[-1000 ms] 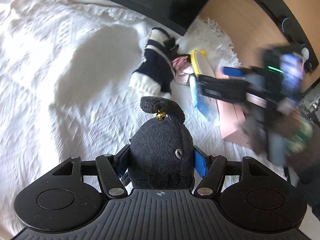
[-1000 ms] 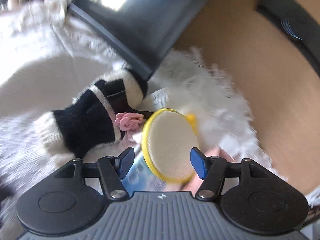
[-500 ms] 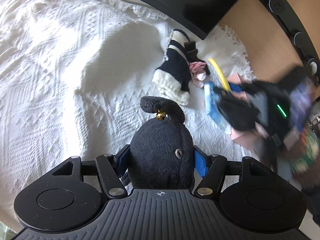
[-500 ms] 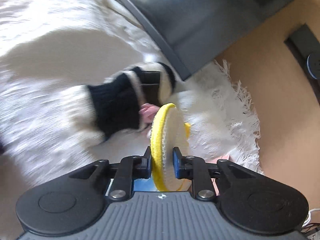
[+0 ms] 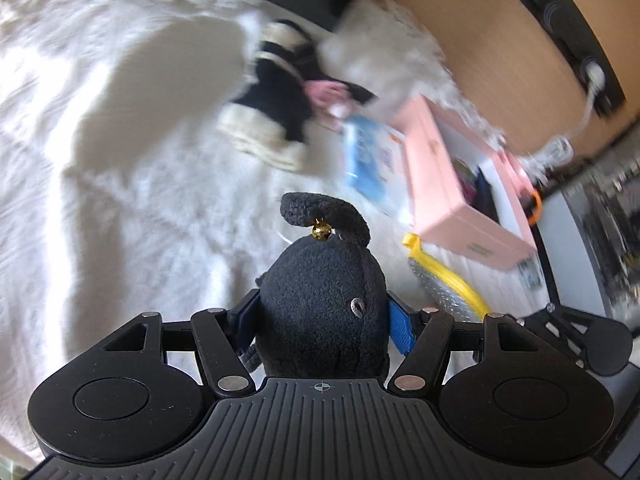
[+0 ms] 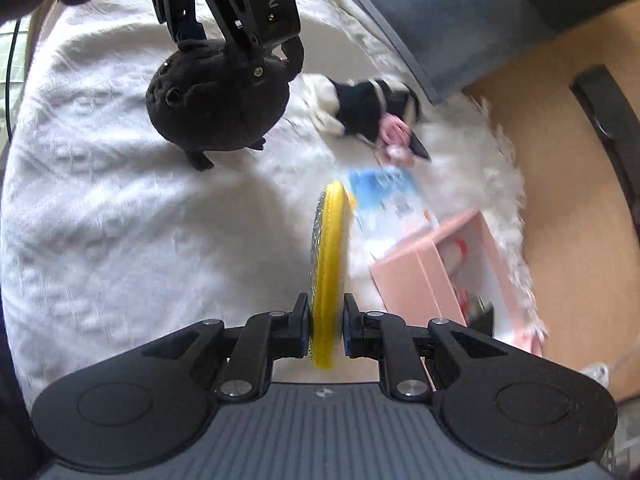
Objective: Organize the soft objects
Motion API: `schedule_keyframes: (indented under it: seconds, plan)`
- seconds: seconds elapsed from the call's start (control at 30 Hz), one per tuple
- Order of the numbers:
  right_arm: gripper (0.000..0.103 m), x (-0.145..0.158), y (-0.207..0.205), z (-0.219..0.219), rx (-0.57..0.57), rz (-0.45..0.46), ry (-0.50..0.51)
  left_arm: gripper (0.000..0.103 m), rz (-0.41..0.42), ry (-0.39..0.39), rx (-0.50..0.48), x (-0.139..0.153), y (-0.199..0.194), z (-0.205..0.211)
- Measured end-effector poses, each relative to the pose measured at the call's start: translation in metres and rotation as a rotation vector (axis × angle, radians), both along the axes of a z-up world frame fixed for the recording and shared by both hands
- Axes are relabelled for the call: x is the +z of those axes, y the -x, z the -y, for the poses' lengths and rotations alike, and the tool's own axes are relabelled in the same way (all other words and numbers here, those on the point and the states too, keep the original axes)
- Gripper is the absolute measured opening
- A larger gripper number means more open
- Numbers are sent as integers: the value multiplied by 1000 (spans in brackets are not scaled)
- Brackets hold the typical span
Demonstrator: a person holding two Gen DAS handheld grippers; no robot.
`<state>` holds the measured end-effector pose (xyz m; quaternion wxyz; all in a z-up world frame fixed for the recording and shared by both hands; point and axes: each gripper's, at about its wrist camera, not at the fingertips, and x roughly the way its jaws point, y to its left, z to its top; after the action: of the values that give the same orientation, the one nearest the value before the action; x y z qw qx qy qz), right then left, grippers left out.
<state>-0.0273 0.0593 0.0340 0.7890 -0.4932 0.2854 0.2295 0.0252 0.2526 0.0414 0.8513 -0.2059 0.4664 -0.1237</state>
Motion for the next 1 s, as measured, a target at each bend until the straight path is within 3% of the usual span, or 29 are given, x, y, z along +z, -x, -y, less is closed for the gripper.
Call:
schedule_keyframes:
  seconds: [0.13,0.17,0.3,0.57,0.67,0.77,1.0]
  plan:
    - [15,5,-7,25,-136,-15,-93,69,-8,-34,-75,1,-5,31]
    - [20,8,-6,31,-156,-35,-139,69,-7,-39,-101,1,-5,38]
    - [64,19,4,51,-199,-80,-305,69,-30,-70,-148,-4,-6,63]
    - [67,35,1,112,-351,-194,-613,69,-44,-136,-158,-5,-5,78]
    - [74,42,-1,139,-431,-224,-744,69,-40,-158,-145,-1,0,78]
    - [74,41,-16,160,-509,-306,-862,69,-54,-165,-142,-4,6,79]
    - [74,7,-58,159,-634,-401,-936,69,-50,-181,-139,-5,14,81]
